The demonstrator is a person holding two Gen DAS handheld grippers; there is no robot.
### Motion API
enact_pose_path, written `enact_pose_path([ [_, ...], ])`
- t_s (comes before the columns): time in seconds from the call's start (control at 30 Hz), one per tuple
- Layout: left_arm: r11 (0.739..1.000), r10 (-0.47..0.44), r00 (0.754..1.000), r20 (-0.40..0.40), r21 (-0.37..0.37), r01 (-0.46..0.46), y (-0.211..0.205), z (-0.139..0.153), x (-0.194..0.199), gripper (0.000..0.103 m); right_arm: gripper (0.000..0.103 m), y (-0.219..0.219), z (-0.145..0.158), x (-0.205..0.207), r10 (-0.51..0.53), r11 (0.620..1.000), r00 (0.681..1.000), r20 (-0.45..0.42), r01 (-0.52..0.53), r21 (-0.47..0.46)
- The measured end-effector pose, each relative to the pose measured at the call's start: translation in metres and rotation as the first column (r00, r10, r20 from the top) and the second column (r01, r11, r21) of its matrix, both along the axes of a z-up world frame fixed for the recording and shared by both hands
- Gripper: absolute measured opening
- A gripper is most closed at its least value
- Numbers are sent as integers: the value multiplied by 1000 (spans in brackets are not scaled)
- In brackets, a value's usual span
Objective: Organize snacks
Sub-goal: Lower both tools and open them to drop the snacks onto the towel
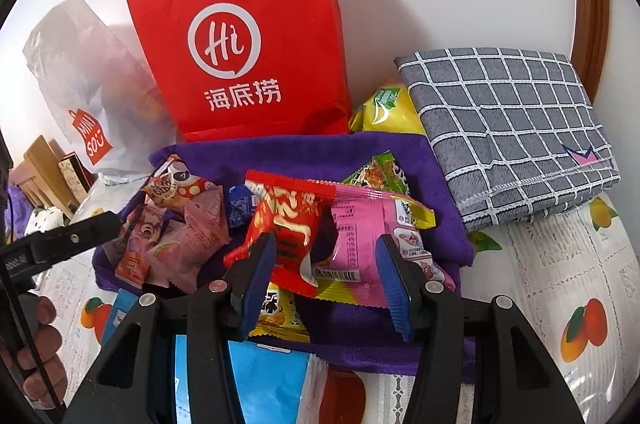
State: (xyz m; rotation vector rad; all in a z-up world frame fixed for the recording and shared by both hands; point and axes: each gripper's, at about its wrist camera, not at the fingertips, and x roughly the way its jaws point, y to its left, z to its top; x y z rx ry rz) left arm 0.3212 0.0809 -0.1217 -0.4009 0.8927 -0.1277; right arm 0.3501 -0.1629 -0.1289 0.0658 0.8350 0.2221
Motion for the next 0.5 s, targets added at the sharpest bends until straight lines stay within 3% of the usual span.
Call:
enact_pose_path([
  [0.23,999,-3,1000,4,-44,3,5,2,-1,85,53,4,-2,-2,-9,999,1000,30,10,-35],
  [0.5,999,4,1000,24,-40,-3,8,10,-6,85,53,7,1,-5,2,999,999,50,0,-46],
])
